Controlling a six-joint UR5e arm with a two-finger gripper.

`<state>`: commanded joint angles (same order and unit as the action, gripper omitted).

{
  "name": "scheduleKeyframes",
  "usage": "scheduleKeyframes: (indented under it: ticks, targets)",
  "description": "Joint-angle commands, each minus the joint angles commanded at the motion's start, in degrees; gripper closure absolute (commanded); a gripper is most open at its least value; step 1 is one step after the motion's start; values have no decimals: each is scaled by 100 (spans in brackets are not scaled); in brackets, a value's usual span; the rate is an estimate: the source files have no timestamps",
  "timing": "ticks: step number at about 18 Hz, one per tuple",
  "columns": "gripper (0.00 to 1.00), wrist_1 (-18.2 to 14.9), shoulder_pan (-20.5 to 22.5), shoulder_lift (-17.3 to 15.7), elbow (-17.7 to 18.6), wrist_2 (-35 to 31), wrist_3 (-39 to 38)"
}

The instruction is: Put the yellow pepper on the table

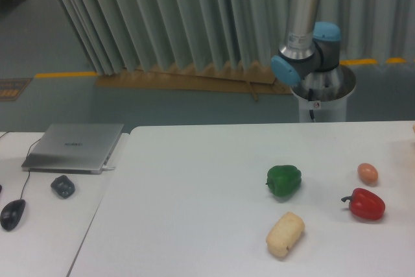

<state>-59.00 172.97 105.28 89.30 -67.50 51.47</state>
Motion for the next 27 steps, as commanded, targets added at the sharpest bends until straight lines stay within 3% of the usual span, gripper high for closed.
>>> scheduleKeyframes:
  ticks: [3, 8, 11, 20, 22, 27]
  targets:
    - [0, 415, -35, 308, -35, 0, -576]
    - [0, 451, -193, 765, -219, -9, -603]
    - [0, 556, -606, 1038, -229, -314, -778]
    - [0, 741, -519, 1126, -299, -396, -840]
    - [0, 915, -510, 1248, -308, -404, -840]
    - [0, 978, -501, 1398, -387, -404, -823]
